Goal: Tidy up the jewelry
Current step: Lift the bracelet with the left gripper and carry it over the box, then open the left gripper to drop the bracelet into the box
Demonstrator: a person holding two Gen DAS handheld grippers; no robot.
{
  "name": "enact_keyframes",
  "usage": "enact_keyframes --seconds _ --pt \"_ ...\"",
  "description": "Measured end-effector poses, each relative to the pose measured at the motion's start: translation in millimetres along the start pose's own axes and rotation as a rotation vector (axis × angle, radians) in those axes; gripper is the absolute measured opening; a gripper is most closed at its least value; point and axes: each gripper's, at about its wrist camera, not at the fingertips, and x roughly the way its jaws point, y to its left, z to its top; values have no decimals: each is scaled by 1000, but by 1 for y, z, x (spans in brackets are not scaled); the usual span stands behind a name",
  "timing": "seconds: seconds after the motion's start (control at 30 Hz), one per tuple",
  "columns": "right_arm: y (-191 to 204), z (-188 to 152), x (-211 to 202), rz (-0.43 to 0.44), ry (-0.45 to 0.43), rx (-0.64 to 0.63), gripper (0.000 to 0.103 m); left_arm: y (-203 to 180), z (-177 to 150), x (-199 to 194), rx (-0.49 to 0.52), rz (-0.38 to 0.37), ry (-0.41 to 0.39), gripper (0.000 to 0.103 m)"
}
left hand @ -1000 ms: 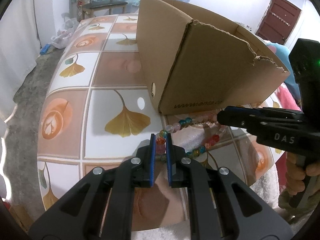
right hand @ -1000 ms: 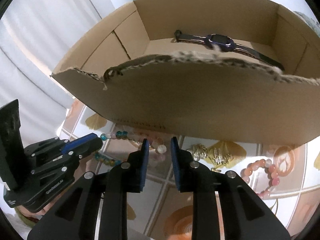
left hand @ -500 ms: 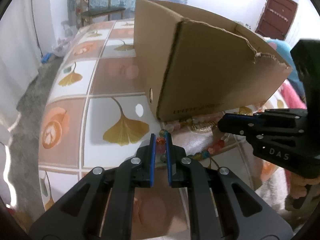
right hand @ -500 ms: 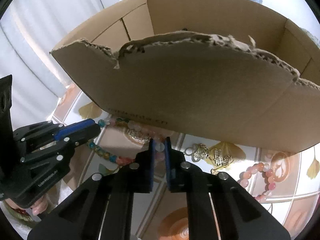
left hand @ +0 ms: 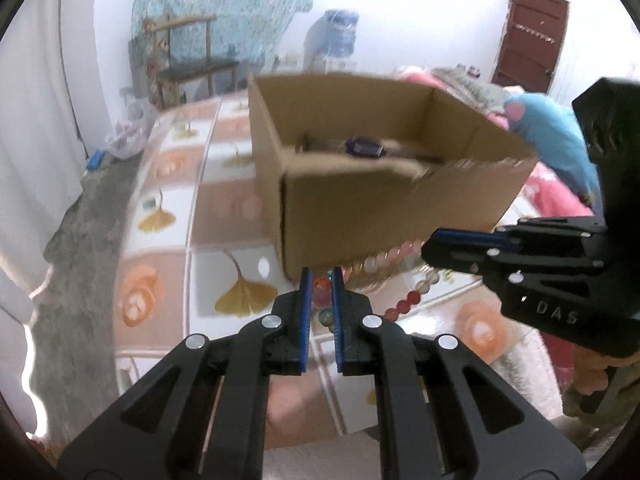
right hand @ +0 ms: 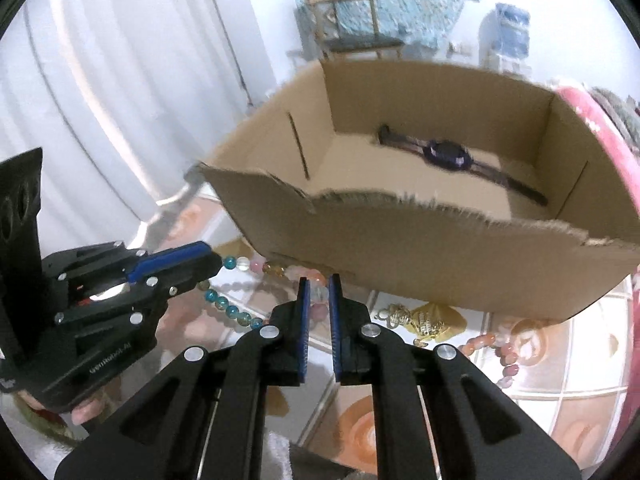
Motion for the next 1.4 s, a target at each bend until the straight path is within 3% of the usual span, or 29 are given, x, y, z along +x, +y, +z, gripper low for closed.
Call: enact_keyframes --seconds 0.13,0.37,0.5,0.67,0.83,1.07,1.1,1.17,1.23,1.3,1.4 --pt "-7 2 -44 45 -78 -34 9 -10 23 -35 30 -21 -93 9" --pt "-14 50 -82 86 -187 -119 9 -20 87 -58 113 -47 -216 9" --pt "-41 95 -57 97 -121 -125 9 -22 123 -24 169 -27 -160 9" --pt "-90 137 18 153 109 -13 9 -23 151 44 269 76 0 9" --pt "-109 149 77 185 285 45 9 -22 162 108 340 135 177 9" --pt "-120 152 135 164 463 82 10 -21 163 131 368 167 255 10" --pt "-122 151 142 178 490 101 11 -19 163 131 369 167 259 17" --pt "-127 150 149 172 509 128 11 -17 163 127 356 175 247 31" --pt "-130 150 147 173 498 136 18 -14 164 121 335 165 238 31" --pt "-132 150 139 184 457 142 29 -11 164 113 315 165 225 39" --pt "-136 152 106 175 350 127 34 -6 165 87 278 174 165 52"
